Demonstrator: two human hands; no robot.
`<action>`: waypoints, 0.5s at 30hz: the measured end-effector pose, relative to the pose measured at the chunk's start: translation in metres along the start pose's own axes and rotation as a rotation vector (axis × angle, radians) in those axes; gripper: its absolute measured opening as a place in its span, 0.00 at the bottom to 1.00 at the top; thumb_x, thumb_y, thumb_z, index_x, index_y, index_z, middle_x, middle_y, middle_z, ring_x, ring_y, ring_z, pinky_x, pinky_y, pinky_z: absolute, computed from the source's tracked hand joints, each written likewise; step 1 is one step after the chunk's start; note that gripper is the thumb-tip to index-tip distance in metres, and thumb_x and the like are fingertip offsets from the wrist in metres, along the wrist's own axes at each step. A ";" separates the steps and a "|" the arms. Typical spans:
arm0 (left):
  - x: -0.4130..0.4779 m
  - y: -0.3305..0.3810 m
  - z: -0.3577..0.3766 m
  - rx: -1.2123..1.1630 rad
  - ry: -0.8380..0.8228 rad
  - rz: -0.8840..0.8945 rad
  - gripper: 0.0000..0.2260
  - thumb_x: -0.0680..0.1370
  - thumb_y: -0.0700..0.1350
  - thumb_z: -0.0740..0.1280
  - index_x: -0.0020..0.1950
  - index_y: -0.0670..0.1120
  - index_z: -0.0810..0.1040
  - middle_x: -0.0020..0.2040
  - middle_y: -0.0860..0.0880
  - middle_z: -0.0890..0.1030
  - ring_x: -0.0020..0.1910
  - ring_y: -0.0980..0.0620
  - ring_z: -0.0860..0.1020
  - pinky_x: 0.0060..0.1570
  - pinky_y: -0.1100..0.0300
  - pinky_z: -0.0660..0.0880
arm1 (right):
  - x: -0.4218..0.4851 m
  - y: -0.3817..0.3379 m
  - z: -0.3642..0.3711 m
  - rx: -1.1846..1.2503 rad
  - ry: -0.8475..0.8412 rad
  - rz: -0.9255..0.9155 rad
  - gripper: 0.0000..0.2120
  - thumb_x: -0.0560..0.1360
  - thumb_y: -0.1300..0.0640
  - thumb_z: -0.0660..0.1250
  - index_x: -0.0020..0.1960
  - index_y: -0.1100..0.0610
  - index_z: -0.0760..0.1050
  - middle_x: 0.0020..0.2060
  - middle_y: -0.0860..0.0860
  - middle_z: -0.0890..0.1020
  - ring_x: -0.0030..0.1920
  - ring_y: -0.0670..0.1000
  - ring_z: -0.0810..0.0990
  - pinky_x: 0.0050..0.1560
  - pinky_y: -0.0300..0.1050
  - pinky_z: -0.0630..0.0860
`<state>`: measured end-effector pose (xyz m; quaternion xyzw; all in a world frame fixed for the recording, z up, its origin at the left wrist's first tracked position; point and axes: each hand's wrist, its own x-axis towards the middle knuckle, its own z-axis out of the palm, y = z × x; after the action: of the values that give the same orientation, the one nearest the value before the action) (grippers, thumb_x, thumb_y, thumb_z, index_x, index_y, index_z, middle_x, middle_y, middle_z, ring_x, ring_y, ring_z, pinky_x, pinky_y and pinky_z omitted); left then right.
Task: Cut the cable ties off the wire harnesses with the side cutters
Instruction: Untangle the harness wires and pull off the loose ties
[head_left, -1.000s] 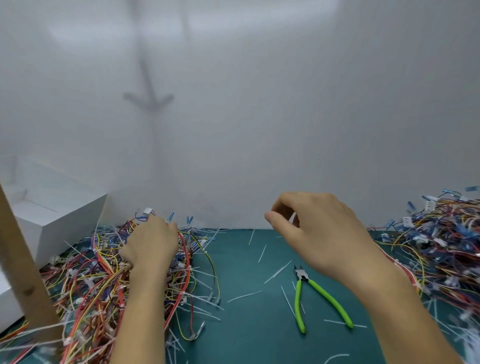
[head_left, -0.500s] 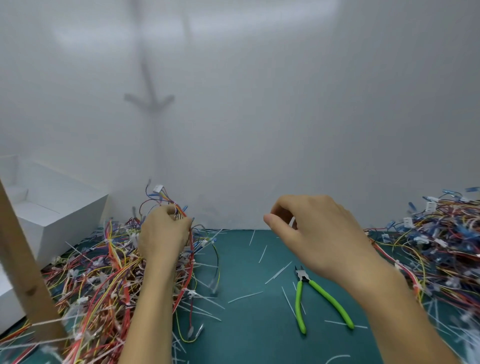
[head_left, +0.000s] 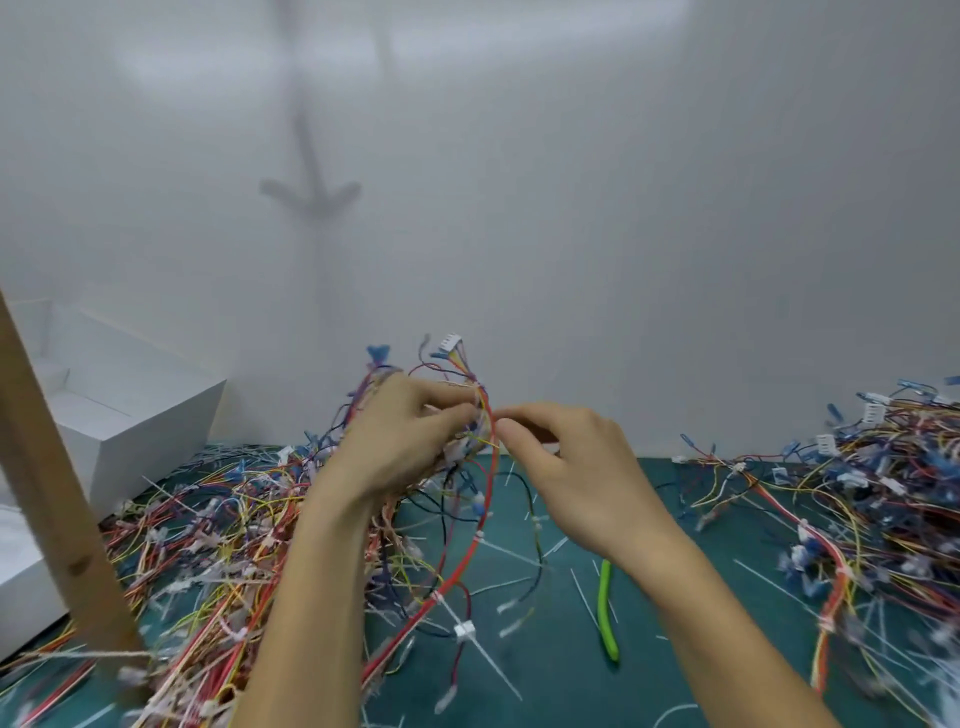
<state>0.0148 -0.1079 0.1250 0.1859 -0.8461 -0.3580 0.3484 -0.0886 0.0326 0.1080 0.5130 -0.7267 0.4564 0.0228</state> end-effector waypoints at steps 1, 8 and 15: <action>0.001 0.001 0.004 0.043 -0.068 0.031 0.09 0.78 0.38 0.67 0.52 0.45 0.86 0.41 0.67 0.80 0.31 0.76 0.69 0.38 0.60 0.75 | 0.001 0.004 0.005 0.048 0.016 0.038 0.10 0.80 0.50 0.64 0.53 0.50 0.83 0.46 0.43 0.86 0.45 0.40 0.80 0.45 0.30 0.71; -0.003 0.018 0.021 0.296 -0.410 0.043 0.12 0.79 0.39 0.66 0.59 0.49 0.83 0.37 0.57 0.78 0.39 0.58 0.78 0.40 0.64 0.72 | 0.008 0.035 0.007 0.270 0.111 0.321 0.07 0.76 0.52 0.71 0.39 0.50 0.81 0.33 0.49 0.85 0.34 0.48 0.81 0.39 0.47 0.76; -0.006 0.006 0.029 0.506 -0.463 -0.146 0.21 0.68 0.46 0.79 0.57 0.50 0.75 0.54 0.50 0.78 0.53 0.49 0.77 0.52 0.55 0.76 | 0.008 0.047 0.006 0.134 0.082 0.403 0.12 0.76 0.54 0.68 0.35 0.56 0.80 0.31 0.53 0.84 0.40 0.57 0.83 0.45 0.56 0.80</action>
<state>-0.0028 -0.0870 0.1118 0.2401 -0.9491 -0.1938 0.0635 -0.1260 0.0253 0.0785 0.3387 -0.7809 0.5198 -0.0735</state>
